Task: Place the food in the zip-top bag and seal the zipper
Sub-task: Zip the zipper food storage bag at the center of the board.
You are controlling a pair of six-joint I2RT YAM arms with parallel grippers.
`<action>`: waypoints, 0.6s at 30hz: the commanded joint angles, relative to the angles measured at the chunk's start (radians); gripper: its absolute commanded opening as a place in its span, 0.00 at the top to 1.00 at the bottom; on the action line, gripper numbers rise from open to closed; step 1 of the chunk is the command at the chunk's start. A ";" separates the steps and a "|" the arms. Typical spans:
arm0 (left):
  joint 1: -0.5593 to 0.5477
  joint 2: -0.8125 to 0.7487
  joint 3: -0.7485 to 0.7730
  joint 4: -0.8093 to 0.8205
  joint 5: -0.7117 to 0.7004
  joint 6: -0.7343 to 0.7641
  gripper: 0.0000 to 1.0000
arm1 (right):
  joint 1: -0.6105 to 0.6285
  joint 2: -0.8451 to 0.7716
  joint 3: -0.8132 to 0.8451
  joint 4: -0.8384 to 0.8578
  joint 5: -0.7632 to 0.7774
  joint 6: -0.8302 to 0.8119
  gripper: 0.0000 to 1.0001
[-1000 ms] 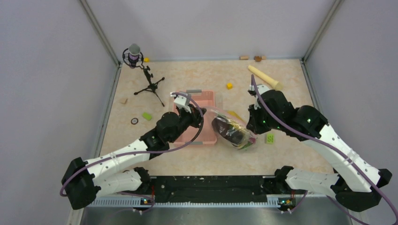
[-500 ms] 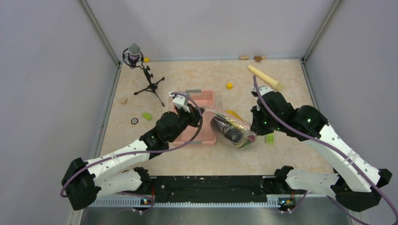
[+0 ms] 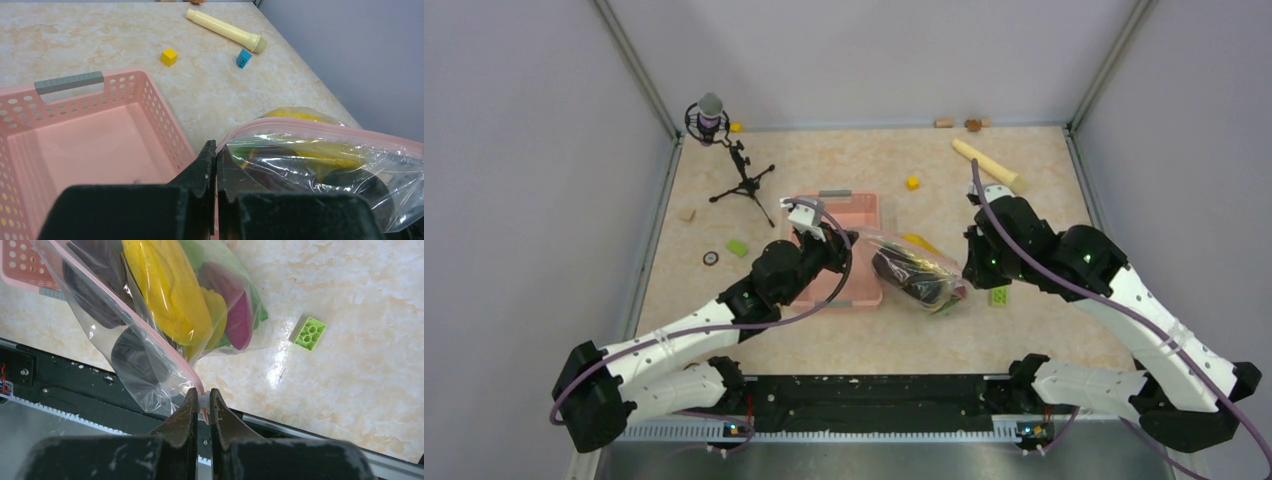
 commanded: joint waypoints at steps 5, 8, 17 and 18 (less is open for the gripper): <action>0.039 -0.060 -0.021 0.021 -0.123 0.015 1.00 | 0.001 -0.033 0.063 -0.169 0.104 0.015 1.00; 0.042 -0.059 -0.025 0.022 -0.142 0.017 1.00 | 0.001 -0.046 0.073 -0.184 0.109 0.015 1.00; 0.051 -0.035 -0.011 0.003 -0.196 0.017 1.00 | 0.001 -0.116 0.064 -0.189 0.063 -0.064 1.00; 0.052 -0.032 -0.012 0.004 -0.202 0.016 1.00 | 0.001 -0.124 0.061 -0.189 0.070 -0.074 1.00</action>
